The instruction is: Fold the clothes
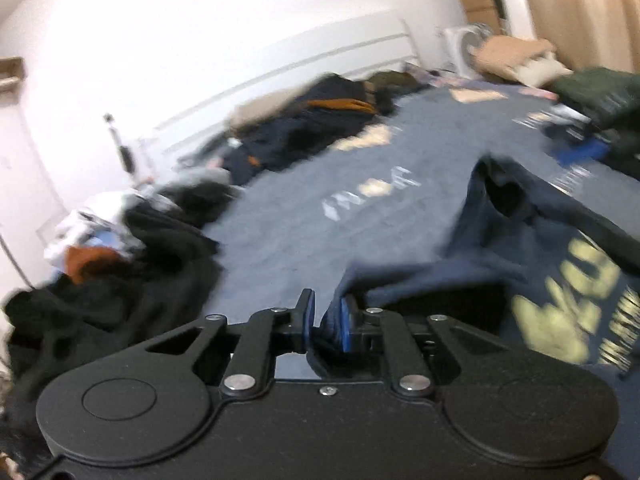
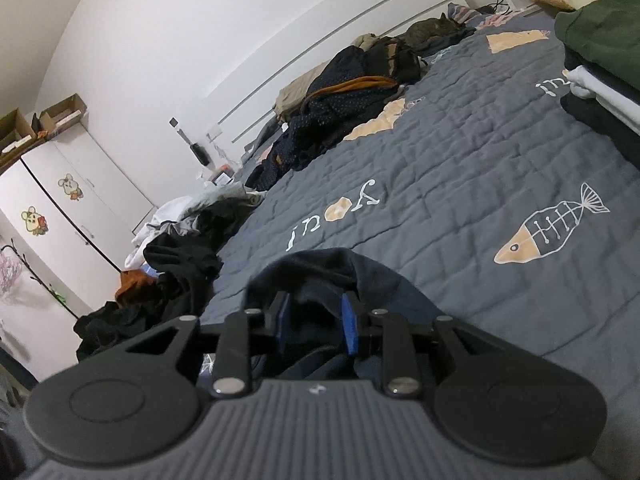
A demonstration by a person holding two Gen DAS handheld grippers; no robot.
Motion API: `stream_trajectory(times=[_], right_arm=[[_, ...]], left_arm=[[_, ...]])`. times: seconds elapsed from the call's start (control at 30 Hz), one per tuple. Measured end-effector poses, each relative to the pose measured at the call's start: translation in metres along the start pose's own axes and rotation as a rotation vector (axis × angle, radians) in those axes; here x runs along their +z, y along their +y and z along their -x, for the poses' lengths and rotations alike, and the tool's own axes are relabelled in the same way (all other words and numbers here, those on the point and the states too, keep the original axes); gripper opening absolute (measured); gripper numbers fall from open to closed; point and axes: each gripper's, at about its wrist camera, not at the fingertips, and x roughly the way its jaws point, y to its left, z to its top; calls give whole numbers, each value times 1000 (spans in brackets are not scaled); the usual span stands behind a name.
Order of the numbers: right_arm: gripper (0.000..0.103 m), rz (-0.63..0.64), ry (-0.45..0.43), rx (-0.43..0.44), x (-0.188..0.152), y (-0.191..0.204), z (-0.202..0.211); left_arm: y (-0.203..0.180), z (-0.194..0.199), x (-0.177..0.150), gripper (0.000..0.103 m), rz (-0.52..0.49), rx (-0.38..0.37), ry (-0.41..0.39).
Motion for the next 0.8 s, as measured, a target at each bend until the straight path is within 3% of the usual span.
stream_trajectory(times=[0.23, 0.37, 0.43, 0.57, 0.8], right_arm=[[27, 0, 2, -3, 2, -3, -1], [27, 2, 19, -15, 3, -9, -5], [27, 19, 41, -28, 3, -12, -7], [28, 86, 94, -81, 5, -17, -9], [39, 147, 192, -152, 2, -36, -10]], left_arm=[[47, -43, 49, 13, 21, 152, -11], [52, -77, 49, 18, 59, 176, 116], [50, -79, 40, 21, 68, 165, 146], [56, -61, 14, 59, 172, 118, 164], [69, -42, -43, 70, 350, -45, 252]])
